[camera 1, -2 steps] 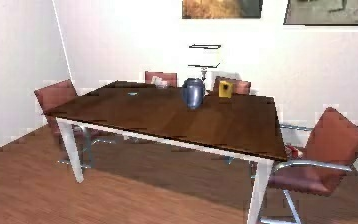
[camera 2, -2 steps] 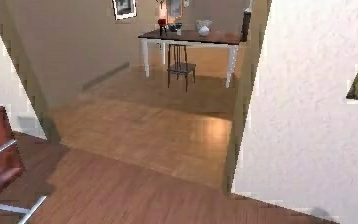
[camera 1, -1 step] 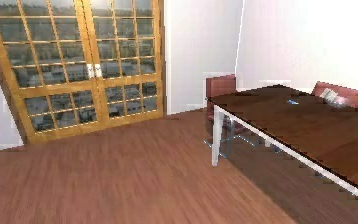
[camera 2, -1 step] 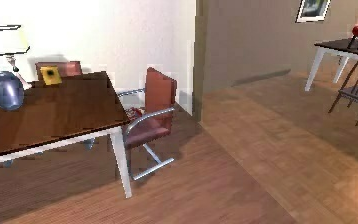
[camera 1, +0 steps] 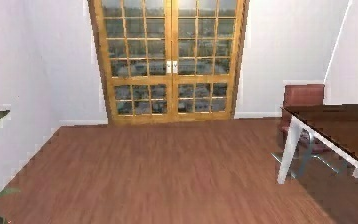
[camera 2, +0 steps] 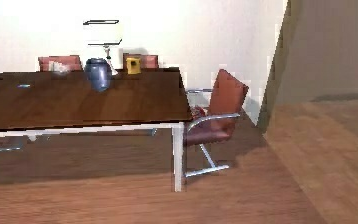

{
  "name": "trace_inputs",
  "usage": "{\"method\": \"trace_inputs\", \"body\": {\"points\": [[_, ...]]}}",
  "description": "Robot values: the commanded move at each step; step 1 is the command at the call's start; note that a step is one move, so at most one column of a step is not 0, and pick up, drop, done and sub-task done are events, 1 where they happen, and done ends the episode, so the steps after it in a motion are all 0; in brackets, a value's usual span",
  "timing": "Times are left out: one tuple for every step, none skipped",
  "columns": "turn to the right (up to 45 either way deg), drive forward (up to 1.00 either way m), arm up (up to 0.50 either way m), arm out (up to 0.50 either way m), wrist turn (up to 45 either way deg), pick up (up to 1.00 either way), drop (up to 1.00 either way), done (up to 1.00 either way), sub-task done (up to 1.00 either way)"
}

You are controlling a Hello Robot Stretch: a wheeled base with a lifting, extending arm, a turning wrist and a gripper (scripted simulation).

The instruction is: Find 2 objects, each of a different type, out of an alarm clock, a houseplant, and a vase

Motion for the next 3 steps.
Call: {"method": "trace_inputs", "body": {"points": [[0.0,0.35,0.0,0.0,0.0,0.0,0.0,0.0,0.0],[-45.0,0.0,0.0,0.0,0.0,0.0,0.0,0.0,0.0],[-18.0,0.0,0.0,0.0,0.0,0.0,0.0,0.0,0.0]]}}
